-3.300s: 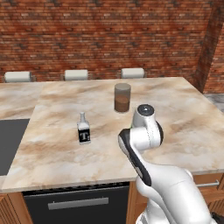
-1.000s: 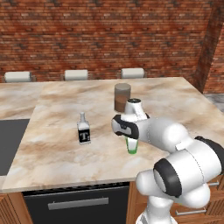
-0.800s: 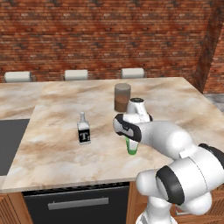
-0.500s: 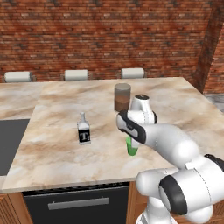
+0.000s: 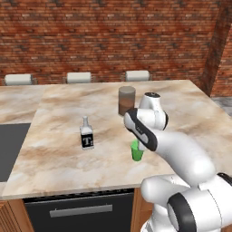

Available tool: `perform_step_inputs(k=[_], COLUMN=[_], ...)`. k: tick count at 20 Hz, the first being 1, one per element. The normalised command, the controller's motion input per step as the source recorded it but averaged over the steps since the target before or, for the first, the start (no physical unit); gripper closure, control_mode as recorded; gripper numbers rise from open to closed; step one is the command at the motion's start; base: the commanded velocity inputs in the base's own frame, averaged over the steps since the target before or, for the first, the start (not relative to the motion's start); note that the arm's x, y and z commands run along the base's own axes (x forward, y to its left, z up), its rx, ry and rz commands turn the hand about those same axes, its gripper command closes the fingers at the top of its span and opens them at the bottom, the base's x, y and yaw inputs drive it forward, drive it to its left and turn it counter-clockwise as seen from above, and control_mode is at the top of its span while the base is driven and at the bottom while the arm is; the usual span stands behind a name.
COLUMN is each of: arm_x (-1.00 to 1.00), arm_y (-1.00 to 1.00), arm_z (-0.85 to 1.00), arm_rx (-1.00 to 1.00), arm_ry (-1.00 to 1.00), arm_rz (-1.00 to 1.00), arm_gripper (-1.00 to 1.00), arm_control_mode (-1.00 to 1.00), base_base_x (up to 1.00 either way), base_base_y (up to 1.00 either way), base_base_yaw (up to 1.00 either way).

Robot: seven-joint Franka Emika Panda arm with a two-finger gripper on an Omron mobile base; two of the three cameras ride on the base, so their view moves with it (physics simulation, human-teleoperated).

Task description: Open the cabinet directly in front. Then move the liquor and the cup to the dining counter with the jar on it.

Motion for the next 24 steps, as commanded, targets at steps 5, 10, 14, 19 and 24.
perform_step_inputs(k=[5,10,14,19,24], arm_x=[-0.56,-0.56,-0.57,-0.55,-0.41], arm_y=[0.11,0.22,0.22,0.17,0.15], arm_z=[0.12,0.28,0.25,0.29,0.28], arm_rx=[0.00,0.00,0.00,0.00,0.00], arm_ry=[-0.06,-0.08,-0.08,-0.08,-0.07], arm_rz=[0.00,0.00,0.00,0.00,0.01], arm_gripper=[-1.00,-1.00,-1.00,-1.00,-1.00], arm_control_mode=[-1.00,-1.00,-1.00,-1.00,-1.00], base_base_x=[0.00,0.00,0.00,0.00,0.00], base_base_y=[0.00,0.00,0.00,0.00,0.00], base_base_yaw=[0.00,0.00,0.00,0.00,0.00])
